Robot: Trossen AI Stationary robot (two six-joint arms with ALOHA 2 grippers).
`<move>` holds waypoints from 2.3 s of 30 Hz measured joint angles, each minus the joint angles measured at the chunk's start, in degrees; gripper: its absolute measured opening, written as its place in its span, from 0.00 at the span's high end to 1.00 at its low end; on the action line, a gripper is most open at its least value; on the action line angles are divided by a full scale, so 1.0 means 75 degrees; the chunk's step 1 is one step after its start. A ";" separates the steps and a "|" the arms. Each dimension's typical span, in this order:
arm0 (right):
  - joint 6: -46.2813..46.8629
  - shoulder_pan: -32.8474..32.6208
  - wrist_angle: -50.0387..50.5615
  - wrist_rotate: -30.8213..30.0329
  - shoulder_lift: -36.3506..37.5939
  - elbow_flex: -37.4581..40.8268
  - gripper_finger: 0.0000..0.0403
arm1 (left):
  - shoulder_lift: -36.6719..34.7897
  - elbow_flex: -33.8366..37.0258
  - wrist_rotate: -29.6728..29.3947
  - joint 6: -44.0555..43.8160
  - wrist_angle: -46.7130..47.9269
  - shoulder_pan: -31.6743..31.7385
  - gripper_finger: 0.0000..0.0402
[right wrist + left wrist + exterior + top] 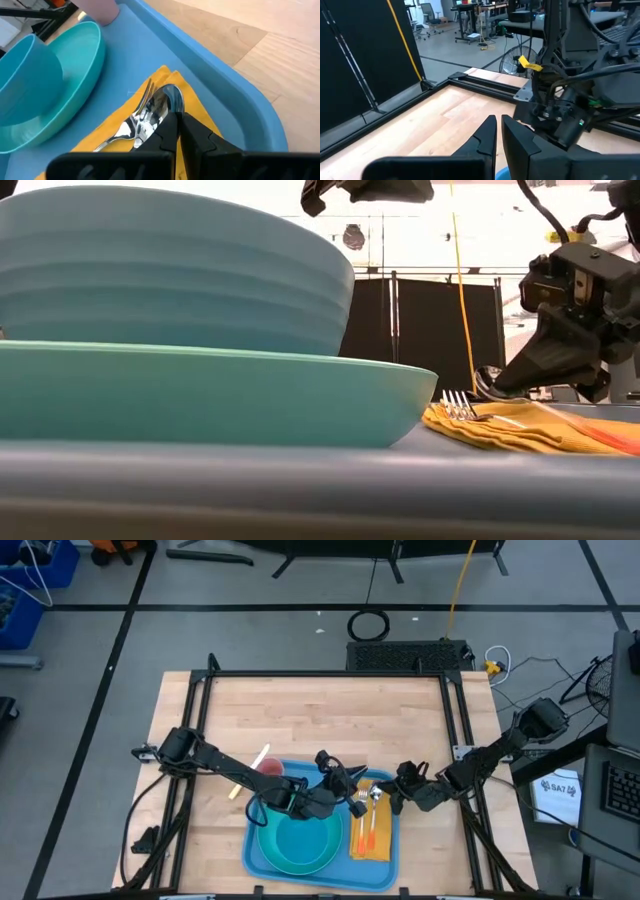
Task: Set up tray
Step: Put the orange spoon on the yellow napkin to the right of the orange fork, then put the yellow knife on the yellow napkin to the right of the orange spoon
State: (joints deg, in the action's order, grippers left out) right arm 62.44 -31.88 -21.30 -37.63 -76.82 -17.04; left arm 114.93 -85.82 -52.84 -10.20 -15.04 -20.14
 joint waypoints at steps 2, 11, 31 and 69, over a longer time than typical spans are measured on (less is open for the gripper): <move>-0.0004 0.0000 -0.0018 0.0003 0.0000 0.0000 1.00 | -0.0002 0.0000 0.0000 0.0000 0.0002 0.0000 0.92; -0.0023 0.0006 -0.0091 0.0222 -0.0003 0.0000 1.00 | -0.0002 0.0000 -0.0023 -0.0003 0.0002 0.0012 0.92; -0.0624 0.0000 -0.0651 0.0454 -0.0015 0.0020 0.85 | -0.0002 0.0000 -0.0026 -0.0076 0.0002 0.0026 0.92; -0.3830 0.0241 -0.2301 0.0275 0.0902 0.0006 0.70 | -0.1479 0.1350 -0.0621 -0.0224 0.0536 -0.0242 0.92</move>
State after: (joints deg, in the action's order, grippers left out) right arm 33.71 -30.07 -38.56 -35.56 -70.05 -16.99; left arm 103.83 -75.69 -57.49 -11.88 -11.02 -21.96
